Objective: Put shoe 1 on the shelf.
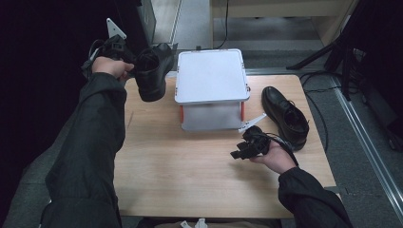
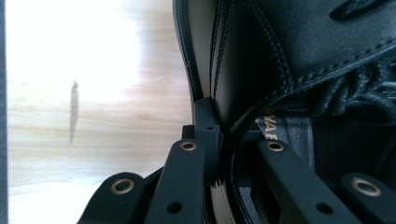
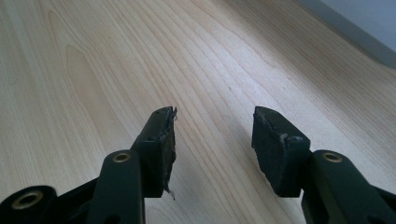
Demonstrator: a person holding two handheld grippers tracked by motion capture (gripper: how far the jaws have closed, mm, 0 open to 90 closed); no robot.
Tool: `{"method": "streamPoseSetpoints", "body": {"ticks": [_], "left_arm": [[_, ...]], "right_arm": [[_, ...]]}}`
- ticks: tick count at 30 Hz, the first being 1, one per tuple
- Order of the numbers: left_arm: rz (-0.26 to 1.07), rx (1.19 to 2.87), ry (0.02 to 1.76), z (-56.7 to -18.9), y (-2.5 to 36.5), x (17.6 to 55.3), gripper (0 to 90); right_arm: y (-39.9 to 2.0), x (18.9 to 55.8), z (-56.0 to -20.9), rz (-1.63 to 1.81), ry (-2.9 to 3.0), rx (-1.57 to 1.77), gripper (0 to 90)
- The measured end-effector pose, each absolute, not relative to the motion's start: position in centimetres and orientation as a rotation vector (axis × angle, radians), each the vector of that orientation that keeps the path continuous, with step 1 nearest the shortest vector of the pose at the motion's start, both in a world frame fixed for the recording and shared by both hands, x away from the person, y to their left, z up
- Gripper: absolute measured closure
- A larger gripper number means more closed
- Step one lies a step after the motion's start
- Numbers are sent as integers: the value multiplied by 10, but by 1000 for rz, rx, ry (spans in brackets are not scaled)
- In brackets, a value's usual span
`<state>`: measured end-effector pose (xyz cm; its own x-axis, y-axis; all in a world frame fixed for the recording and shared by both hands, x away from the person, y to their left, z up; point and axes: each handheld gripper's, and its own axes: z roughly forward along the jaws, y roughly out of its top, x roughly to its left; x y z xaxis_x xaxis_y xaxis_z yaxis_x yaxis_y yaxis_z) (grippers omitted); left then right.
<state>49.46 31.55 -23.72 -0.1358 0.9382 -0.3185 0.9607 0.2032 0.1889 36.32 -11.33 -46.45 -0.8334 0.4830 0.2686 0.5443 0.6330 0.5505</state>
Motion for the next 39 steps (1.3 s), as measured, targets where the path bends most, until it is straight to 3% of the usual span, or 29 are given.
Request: {"method": "streamPoseSetpoints", "body": {"ticks": [10, 24, 39], "left_arm": [[-69, 1843, 2038, -217, 269, 510, 853], [-92, 1892, 2024, -233, 222, 531, 851], [-190, 1877, 1997, -243, 199, 527, 751]], "right_arm": [[-114, 363, -464, -964, -2751, -863, 505], [-129, 354, -467, -957, -2743, -913, 511], [-127, 353, -468, -941, -2748, -916, 509]]}}
